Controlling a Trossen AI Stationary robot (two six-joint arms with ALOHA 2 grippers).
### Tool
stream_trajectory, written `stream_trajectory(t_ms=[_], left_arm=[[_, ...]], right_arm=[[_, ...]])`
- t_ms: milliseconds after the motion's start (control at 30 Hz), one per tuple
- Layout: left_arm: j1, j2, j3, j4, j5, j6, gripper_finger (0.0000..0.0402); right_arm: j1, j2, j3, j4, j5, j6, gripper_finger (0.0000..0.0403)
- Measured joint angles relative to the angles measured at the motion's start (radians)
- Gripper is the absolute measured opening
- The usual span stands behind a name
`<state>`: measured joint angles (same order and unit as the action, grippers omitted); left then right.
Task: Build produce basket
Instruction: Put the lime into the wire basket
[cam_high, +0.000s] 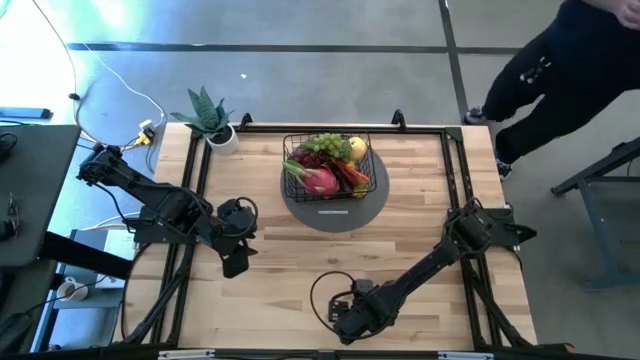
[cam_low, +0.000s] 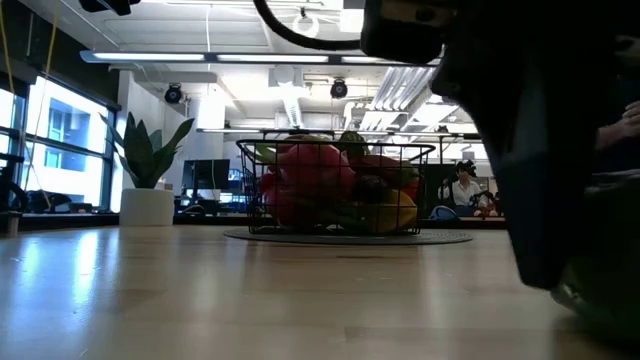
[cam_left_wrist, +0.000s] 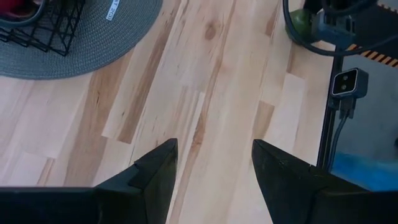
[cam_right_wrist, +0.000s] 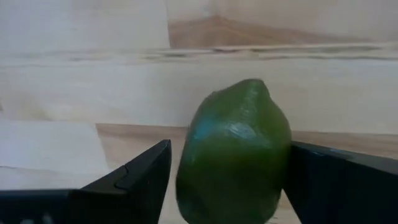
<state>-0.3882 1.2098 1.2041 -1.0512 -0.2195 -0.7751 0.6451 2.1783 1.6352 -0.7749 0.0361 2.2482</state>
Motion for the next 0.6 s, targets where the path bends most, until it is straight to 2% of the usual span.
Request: stream_trajectory(t_ms=[233,467,600], left_arm=[[0.000,0.000,0.000,0.000,0.000,0.052,0.0196],[0.002,0.000,0.000,0.000,0.000,0.119,0.0196],[0.002,0.000,0.000,0.000,-0.001,0.158,0.0196]], right_arm=[[-0.004,0.000,0.000,0.010,-0.025,-0.023,0.0162],[-0.008,-0.007,0.000,0.015,0.001,-0.035,0.0161],[-0.029,-0.033,0.000,0.018,0.062,-0.073,0.0161]])
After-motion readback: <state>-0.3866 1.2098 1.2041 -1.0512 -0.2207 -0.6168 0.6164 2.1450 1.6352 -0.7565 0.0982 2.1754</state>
